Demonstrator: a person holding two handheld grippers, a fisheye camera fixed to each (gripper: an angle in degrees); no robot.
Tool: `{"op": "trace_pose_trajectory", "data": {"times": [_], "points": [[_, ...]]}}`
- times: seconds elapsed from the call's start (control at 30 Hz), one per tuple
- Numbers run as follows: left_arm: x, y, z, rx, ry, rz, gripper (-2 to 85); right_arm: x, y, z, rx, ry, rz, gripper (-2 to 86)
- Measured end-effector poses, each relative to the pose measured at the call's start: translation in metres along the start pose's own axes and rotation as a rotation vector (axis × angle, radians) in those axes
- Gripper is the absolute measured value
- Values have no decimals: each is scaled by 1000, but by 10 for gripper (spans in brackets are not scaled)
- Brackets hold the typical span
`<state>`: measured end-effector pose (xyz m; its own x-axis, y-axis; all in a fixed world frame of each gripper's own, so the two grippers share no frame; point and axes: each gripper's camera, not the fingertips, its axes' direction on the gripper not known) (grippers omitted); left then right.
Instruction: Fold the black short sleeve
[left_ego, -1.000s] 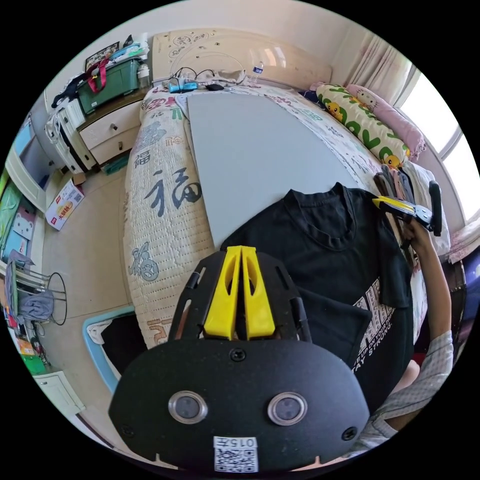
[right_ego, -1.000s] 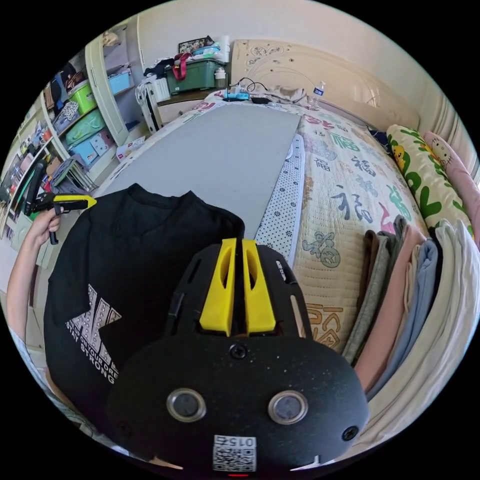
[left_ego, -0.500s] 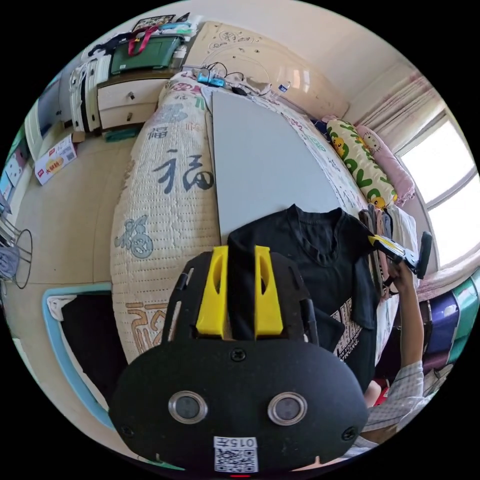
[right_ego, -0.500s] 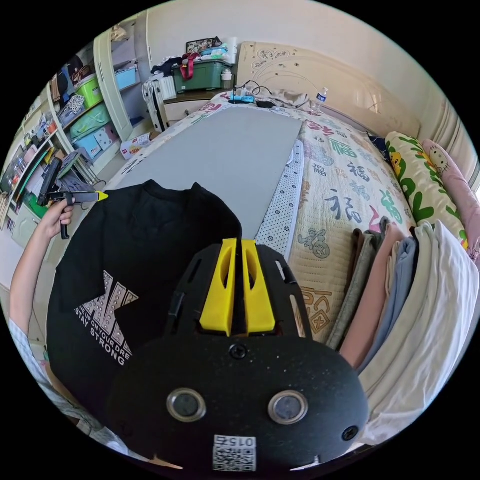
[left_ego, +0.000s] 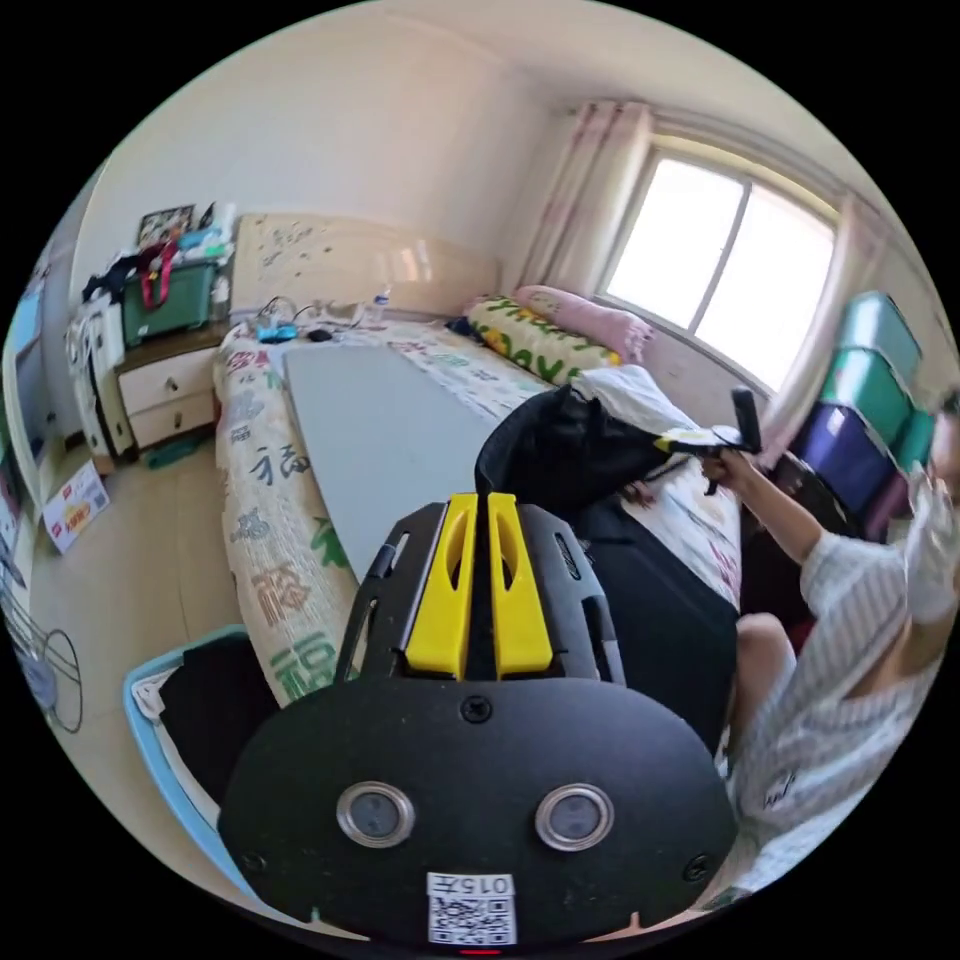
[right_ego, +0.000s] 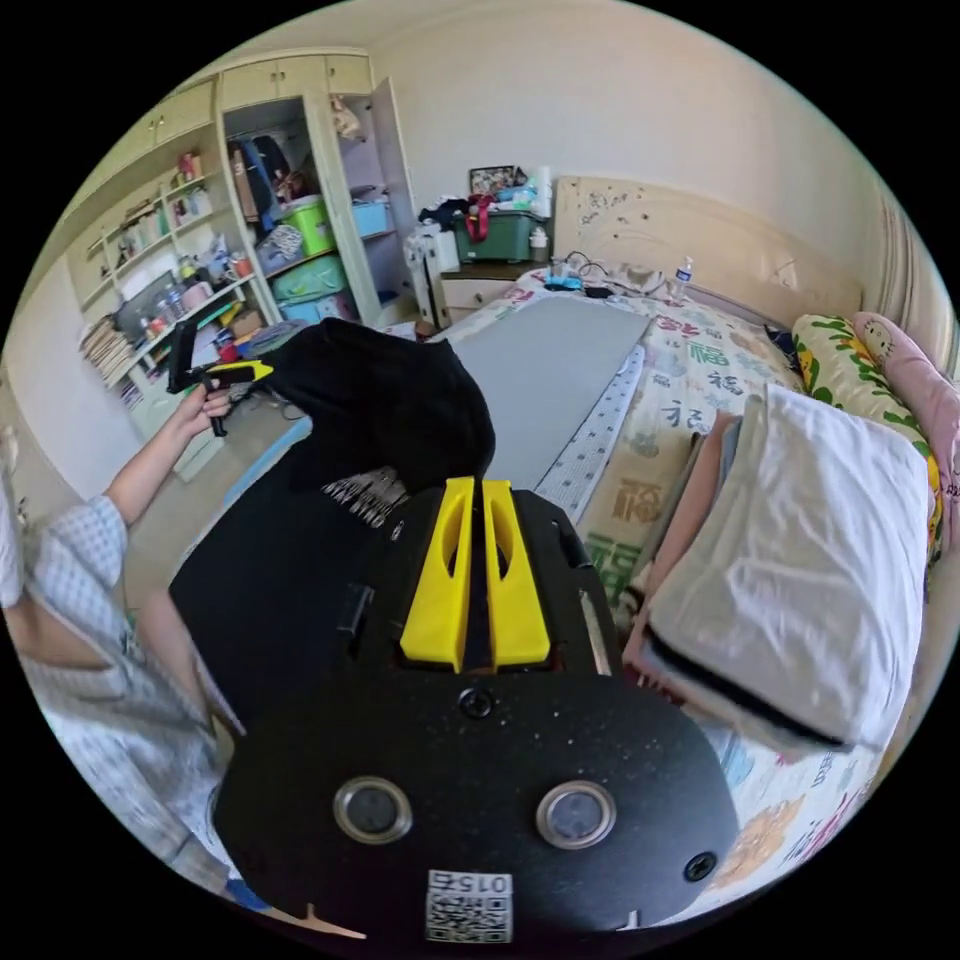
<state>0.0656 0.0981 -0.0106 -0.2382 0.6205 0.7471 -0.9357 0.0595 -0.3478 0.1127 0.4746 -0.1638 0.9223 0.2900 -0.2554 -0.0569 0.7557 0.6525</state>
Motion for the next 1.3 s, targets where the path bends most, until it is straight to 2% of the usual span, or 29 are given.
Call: {"op": "trace_pose_trajectory", "data": {"times": [0.1, 0.17, 0.23, 0.3, 0.4, 0.47, 0.6, 0.77, 0.97, 1.1, 1.3], "points": [[58, 101, -32, -53, 45, 58, 1, -43, 84, -32, -72, -45, -17, -1], [84, 178, -38, -120, 81, 15, 2, -68, 135, -37, -149, -51, -13, 7], [97, 219, -30, -227, 74, -22, 3, -79, 155, -34, -239, -69, -12, 21], [108, 246, -25, -310, 2, -45, 5, -85, 164, -32, -328, -15, 14, 40], [125, 266, -35, -320, -120, -73, 5, -96, 167, -61, -283, 86, 70, 49], [137, 273, -49, -254, -184, -102, 8, -107, 164, -91, -213, 103, 109, 48], [144, 281, -66, -82, -182, -199, 32, -141, 151, -125, -141, 160, 89, 51], [139, 287, -62, 132, -132, -398, 58, -220, 106, -157, -25, 207, -72, 55], [103, 282, -38, 346, -153, -631, 59, -307, 24, -141, -6, 101, -313, 61], [53, 278, -19, 412, -142, -788, 71, -356, -28, -113, -23, -30, -448, 64], [-23, 267, 14, 373, -171, -922, 110, -416, -97, -40, -123, -131, -659, 75]]}}
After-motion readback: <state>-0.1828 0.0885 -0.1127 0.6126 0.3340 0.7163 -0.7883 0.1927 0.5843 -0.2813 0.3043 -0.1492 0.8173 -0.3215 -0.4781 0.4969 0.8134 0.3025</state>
